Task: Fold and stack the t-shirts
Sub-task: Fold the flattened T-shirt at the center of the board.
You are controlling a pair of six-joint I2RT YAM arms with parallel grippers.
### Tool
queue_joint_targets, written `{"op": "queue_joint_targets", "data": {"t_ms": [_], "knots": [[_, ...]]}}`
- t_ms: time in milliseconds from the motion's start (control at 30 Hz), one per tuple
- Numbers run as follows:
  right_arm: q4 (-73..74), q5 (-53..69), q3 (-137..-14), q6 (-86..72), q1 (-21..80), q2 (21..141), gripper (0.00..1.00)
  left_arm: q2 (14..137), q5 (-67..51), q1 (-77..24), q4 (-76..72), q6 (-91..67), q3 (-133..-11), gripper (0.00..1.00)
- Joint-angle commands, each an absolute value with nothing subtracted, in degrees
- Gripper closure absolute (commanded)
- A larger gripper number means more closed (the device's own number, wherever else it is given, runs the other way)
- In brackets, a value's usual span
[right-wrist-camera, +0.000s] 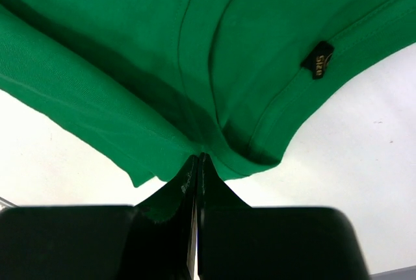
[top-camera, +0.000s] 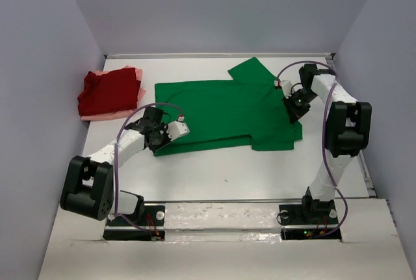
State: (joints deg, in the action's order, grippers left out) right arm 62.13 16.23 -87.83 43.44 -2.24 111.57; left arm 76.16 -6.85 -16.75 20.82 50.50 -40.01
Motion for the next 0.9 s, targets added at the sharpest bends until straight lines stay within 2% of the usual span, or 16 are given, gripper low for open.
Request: {"op": "queue_joint_targets", "data": {"t_ms": [0, 500, 533, 600, 633, 867], "knots": [[60.6, 15.6, -92.2, 42.8, -2.6, 112.2, 1.00, 76.6, -6.9, -16.3, 19.9, 51.2, -41.3, 1.00], [59.9, 15.2, -94.2, 42.5, -2.6, 115.9, 1.00, 79.5, -4.7, -15.5, 15.7, 51.6, -41.1, 0.98], [59.7, 15.1, -94.1, 42.5, -2.6, 116.1, 0.88, 79.5, -4.5, -15.4, 15.5, 51.6, -41.0, 0.94], [59.6, 15.1, -94.0, 42.5, -2.6, 116.2, 0.81, 79.7, -4.3, -15.3, 15.1, 51.6, -40.8, 0.91], [59.4, 15.0, -94.0, 42.5, -2.6, 116.3, 0.75, 79.8, -4.0, -15.3, 14.9, 51.5, -40.7, 0.86], [59.2, 14.7, -93.9, 42.5, -2.6, 114.1, 0.64, 77.4, -2.7, -15.2, 14.7, 50.5, -41.1, 0.80]]}}
